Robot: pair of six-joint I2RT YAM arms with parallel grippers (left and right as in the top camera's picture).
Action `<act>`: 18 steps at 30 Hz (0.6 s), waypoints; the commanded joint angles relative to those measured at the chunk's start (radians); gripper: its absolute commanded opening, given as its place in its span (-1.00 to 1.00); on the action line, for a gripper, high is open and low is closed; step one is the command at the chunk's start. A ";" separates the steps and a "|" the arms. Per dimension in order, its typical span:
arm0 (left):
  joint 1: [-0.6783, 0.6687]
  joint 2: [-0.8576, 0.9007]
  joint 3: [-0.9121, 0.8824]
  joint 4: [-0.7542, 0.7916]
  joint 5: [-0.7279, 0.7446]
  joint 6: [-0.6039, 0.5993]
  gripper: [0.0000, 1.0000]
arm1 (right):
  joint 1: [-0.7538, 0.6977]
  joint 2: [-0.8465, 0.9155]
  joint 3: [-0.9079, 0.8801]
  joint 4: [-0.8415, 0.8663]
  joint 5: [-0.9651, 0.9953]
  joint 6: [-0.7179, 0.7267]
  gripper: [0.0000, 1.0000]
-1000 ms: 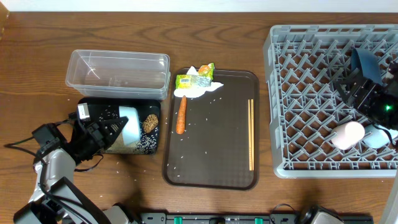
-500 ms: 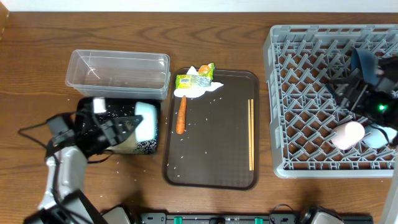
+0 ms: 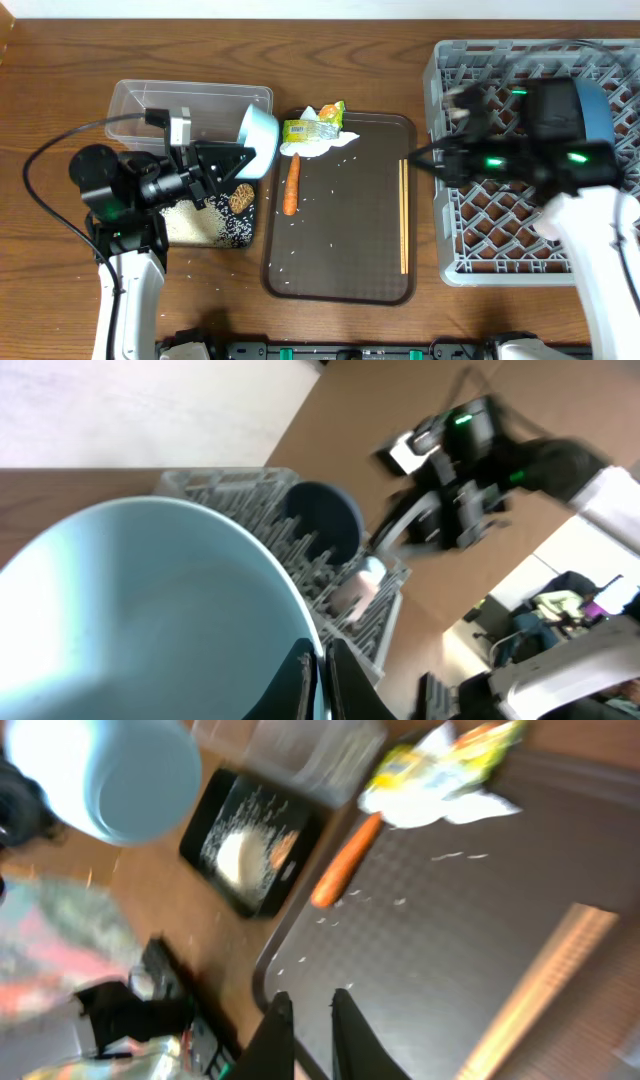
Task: Sort waste into correct bins and load items into the dishwasher rack
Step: 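Turn the bowl upright with the left gripper and carry it right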
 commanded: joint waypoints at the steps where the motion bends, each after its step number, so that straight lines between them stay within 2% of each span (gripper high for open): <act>1: -0.037 -0.005 0.008 0.043 -0.029 -0.223 -0.88 | 0.121 0.077 0.001 0.059 0.011 0.051 -0.91; 5: -0.096 -0.004 0.008 0.042 -0.031 -0.224 -0.88 | 0.224 0.171 0.001 0.210 0.087 0.111 -0.91; 10: -0.165 -0.004 0.008 0.046 -0.054 -0.217 -0.88 | 0.298 0.250 0.001 0.380 0.087 0.197 -0.96; 14: -0.198 -0.004 0.007 0.046 -0.053 -0.211 -0.88 | 0.331 0.256 0.002 0.407 0.083 0.198 -0.97; 18: -0.223 0.000 0.007 0.046 -0.053 -0.188 -0.88 | 0.338 0.243 0.002 0.432 -0.018 0.169 -0.97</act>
